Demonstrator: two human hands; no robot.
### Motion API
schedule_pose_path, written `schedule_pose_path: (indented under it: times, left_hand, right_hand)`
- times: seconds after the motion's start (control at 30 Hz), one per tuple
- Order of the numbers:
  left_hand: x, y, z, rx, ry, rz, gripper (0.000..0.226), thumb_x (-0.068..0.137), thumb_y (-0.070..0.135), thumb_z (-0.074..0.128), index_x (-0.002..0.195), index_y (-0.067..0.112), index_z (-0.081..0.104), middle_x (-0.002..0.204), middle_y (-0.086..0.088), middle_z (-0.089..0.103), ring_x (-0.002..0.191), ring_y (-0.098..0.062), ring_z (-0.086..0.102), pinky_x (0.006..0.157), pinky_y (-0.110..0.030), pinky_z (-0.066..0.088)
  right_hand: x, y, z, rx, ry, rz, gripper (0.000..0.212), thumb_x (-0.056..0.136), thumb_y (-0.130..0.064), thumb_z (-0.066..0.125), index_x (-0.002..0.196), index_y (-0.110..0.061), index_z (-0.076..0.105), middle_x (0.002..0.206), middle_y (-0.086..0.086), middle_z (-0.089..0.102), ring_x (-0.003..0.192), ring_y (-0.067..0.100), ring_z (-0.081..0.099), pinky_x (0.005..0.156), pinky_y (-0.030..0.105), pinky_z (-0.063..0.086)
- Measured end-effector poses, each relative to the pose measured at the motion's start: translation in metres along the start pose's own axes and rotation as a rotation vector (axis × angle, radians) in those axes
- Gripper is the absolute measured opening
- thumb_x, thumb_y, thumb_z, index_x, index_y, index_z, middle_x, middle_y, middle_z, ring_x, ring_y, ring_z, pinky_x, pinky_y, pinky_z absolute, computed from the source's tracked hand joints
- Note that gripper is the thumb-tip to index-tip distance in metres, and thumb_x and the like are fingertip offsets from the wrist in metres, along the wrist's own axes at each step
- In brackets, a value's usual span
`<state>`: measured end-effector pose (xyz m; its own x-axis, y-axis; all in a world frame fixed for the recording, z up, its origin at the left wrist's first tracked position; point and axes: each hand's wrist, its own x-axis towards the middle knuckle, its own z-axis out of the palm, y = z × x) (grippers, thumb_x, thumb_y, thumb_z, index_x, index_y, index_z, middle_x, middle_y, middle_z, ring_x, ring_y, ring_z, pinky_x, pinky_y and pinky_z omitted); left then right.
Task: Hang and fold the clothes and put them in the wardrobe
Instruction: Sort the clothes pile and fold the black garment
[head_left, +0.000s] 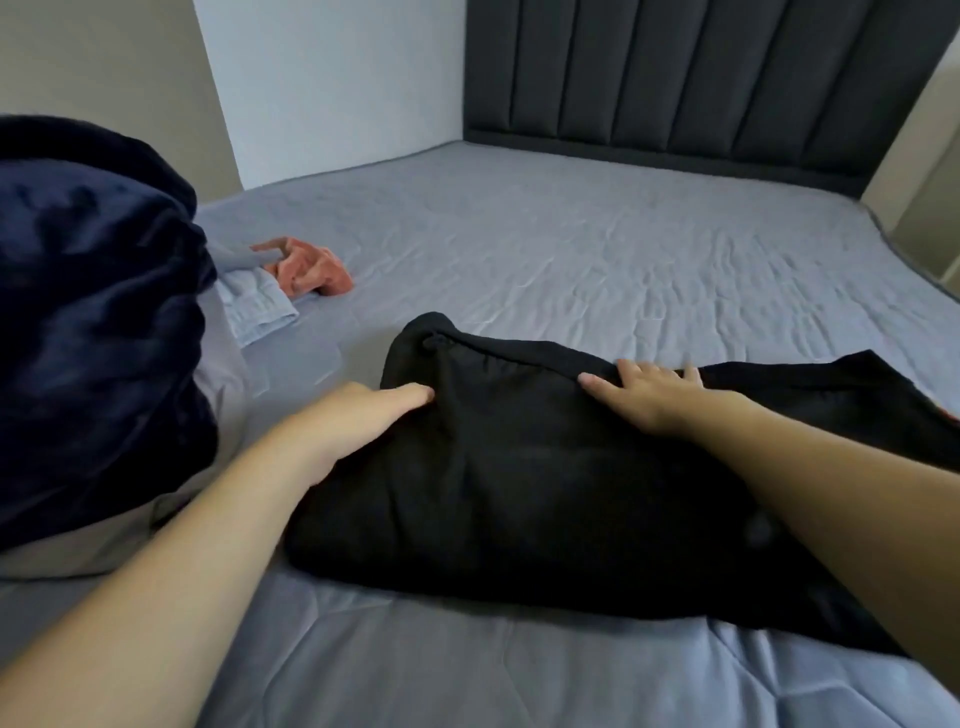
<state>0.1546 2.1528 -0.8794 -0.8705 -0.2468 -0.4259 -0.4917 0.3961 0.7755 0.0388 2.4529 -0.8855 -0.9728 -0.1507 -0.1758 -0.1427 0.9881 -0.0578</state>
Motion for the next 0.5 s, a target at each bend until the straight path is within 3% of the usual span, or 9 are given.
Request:
schedule_pose_path:
  times: [0.07, 0.13, 0.23, 0.3, 0.4, 0.47, 0.5]
  left_hand:
    - [-0.009, -0.015, -0.008, -0.180, -0.260, -0.085, 0.070, 0.046, 0.058, 0.087, 0.101, 0.016, 0.076, 0.097, -0.009, 0.076, 0.086, -0.029, 0.074, 0.089, -0.039, 0.053]
    - [-0.010, -0.023, -0.009, -0.294, -0.434, -0.146, 0.056, 0.051, 0.040, 0.088, 0.098, 0.012, 0.079, 0.103, -0.014, 0.074, 0.090, -0.030, 0.073, 0.087, -0.037, 0.055]
    - [-0.013, -0.024, 0.001, -0.399, -0.596, -0.206, 0.029, 0.067, 0.017, 0.079, 0.093, 0.005, 0.079, 0.104, -0.018, 0.073, 0.090, -0.031, 0.073, 0.081, -0.037, 0.057]
    - [-0.017, -0.019, 0.000, -0.341, -0.583, -0.229, 0.013, 0.076, 0.007, 0.068, 0.082, 0.003, 0.079, 0.093, -0.019, 0.074, 0.077, -0.030, 0.073, 0.077, -0.036, 0.058]
    - [-0.028, 0.008, -0.029, -0.172, -0.486, -0.204, 0.016, 0.079, 0.006, 0.060, 0.075, 0.004, 0.075, 0.077, -0.017, 0.073, 0.064, -0.029, 0.069, 0.068, -0.032, 0.058]
    - [-0.036, 0.040, -0.064, -0.063, -0.324, -0.139, 0.009, 0.075, 0.006, 0.065, 0.080, 0.003, 0.072, 0.077, -0.019, 0.072, 0.066, -0.032, 0.070, 0.068, -0.035, 0.058]
    - [-0.041, 0.060, -0.084, -0.002, -0.227, -0.091, 0.017, 0.071, 0.007, 0.069, 0.087, 0.003, 0.070, 0.085, -0.020, 0.072, 0.076, -0.037, 0.070, 0.070, -0.037, 0.059]
  right_hand:
    - [0.013, -0.035, -0.016, 0.142, -0.052, -0.124, 0.100, 0.071, -0.091, 0.024, 0.148, -0.027, 0.028, 0.153, 0.001, 0.035, 0.141, 0.023, 0.032, 0.118, 0.046, 0.010]
    - [0.024, -0.081, -0.028, 0.322, -0.106, -0.205, 0.109, 0.057, -0.094, 0.046, 0.143, -0.028, 0.039, 0.147, 0.000, 0.044, 0.129, 0.020, 0.046, 0.109, 0.037, 0.031]
    - [0.034, -0.131, -0.040, 0.287, -0.227, -0.213, 0.092, 0.043, -0.088, 0.067, 0.110, -0.024, 0.061, 0.108, -0.005, 0.066, 0.095, 0.015, 0.064, 0.090, 0.036, 0.050]
    - [0.034, -0.141, -0.051, 0.279, -0.294, -0.216, 0.068, 0.054, -0.073, 0.076, 0.097, -0.022, 0.064, 0.093, -0.003, 0.071, 0.086, 0.020, 0.070, 0.083, 0.038, 0.055]
    - [0.027, -0.142, -0.086, 0.578, -0.376, -0.225, 0.036, 0.076, -0.041, 0.078, 0.101, -0.017, 0.067, 0.090, 0.002, 0.076, 0.083, 0.023, 0.073, 0.072, 0.038, 0.060]
    - [0.020, -0.142, -0.123, 0.773, -0.363, -0.247, 0.030, 0.083, -0.029, 0.074, 0.107, -0.012, 0.068, 0.099, 0.008, 0.075, 0.091, 0.028, 0.072, 0.082, 0.044, 0.058]
    - [0.016, -0.145, -0.146, 0.837, -0.321, -0.260, 0.028, 0.084, -0.025, 0.073, 0.108, -0.012, 0.068, 0.102, 0.008, 0.074, 0.094, 0.028, 0.071, 0.086, 0.045, 0.056]
